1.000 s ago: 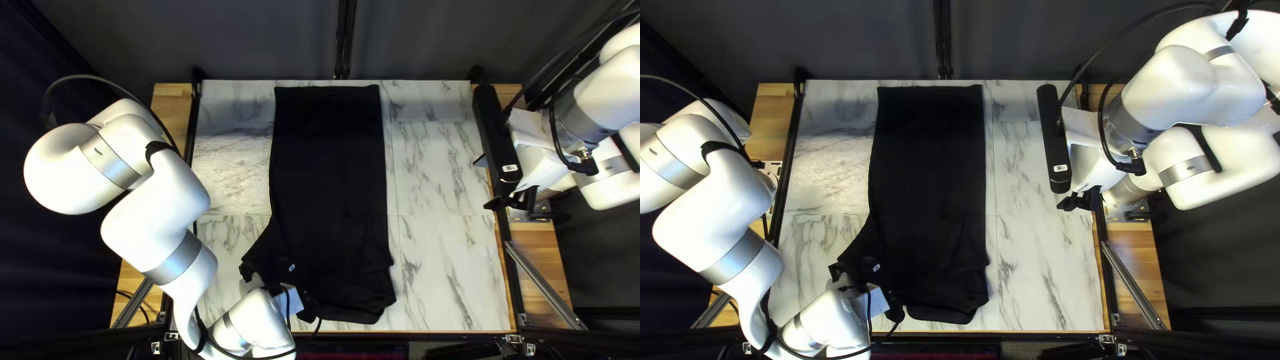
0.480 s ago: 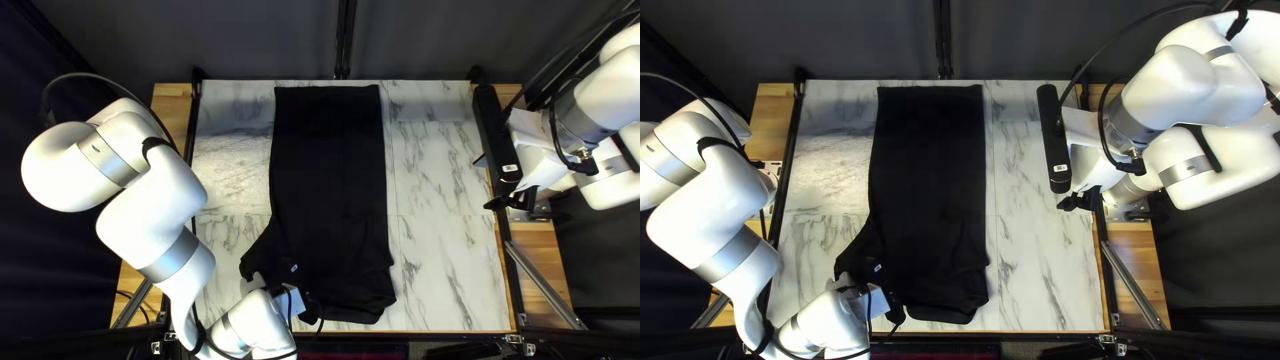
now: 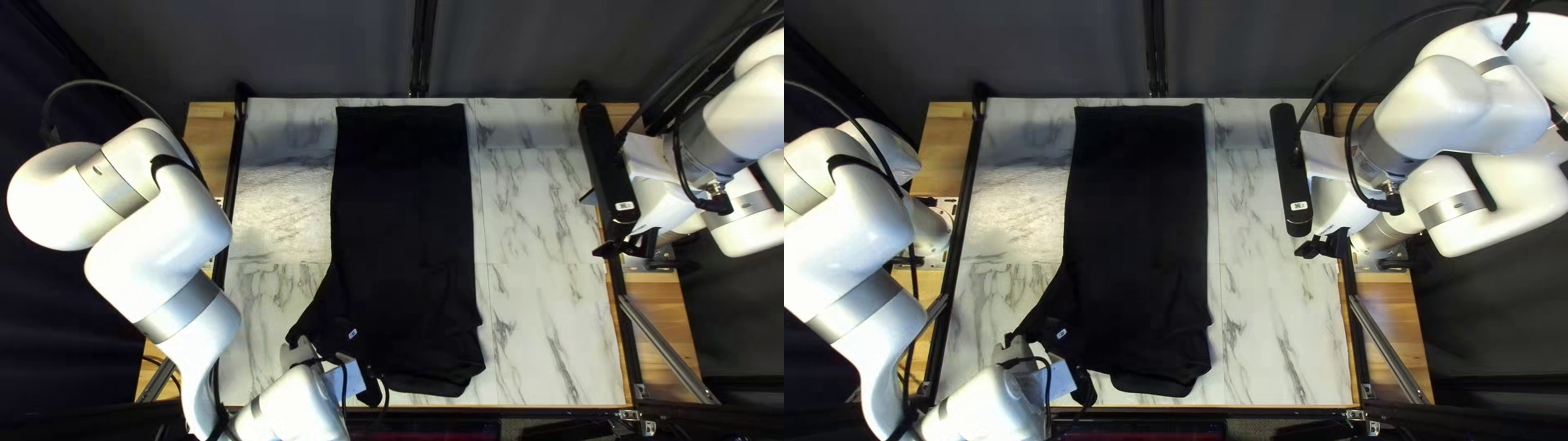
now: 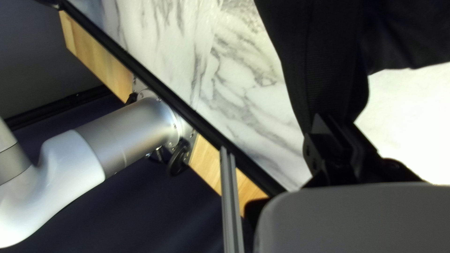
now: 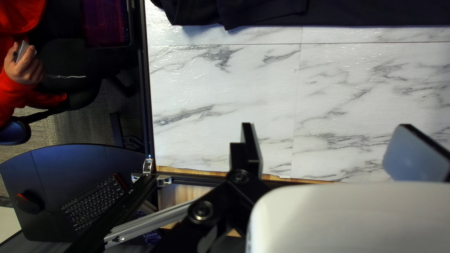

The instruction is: Fold t-shirt

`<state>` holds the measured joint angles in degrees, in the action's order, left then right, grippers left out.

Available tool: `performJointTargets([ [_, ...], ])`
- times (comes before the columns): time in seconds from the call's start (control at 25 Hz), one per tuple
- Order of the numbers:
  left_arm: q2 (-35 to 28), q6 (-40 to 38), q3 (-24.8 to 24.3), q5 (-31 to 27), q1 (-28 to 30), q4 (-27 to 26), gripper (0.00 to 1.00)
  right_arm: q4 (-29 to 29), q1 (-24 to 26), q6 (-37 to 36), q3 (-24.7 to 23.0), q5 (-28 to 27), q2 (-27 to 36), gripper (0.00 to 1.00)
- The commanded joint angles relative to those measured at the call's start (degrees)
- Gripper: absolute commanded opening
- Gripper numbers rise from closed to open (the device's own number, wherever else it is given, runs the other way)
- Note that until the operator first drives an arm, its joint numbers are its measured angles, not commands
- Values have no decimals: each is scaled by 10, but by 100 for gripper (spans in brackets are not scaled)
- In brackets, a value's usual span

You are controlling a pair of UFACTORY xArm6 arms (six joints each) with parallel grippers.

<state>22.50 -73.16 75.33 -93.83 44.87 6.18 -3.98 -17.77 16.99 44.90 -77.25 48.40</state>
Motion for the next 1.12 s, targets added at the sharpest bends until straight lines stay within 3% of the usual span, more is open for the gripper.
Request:
performJointTargets([
  [0.04, -5, -18, -27, 34, -18, -17, 100, 0, 0, 0, 0, 0, 0, 100],
  [0.28, -10, -18, -37, 71, -44, 2, 100, 0, 0, 0, 0, 0, 0, 100],
  [0.6, -57, 7, -113, 173, -119, 47, 100, 0, 0, 0, 0, 0, 0, 100],
  [1.12, -42, -16, -151, 280, -153, 19, 100, 0, 0, 0, 0, 0, 0, 100],
])
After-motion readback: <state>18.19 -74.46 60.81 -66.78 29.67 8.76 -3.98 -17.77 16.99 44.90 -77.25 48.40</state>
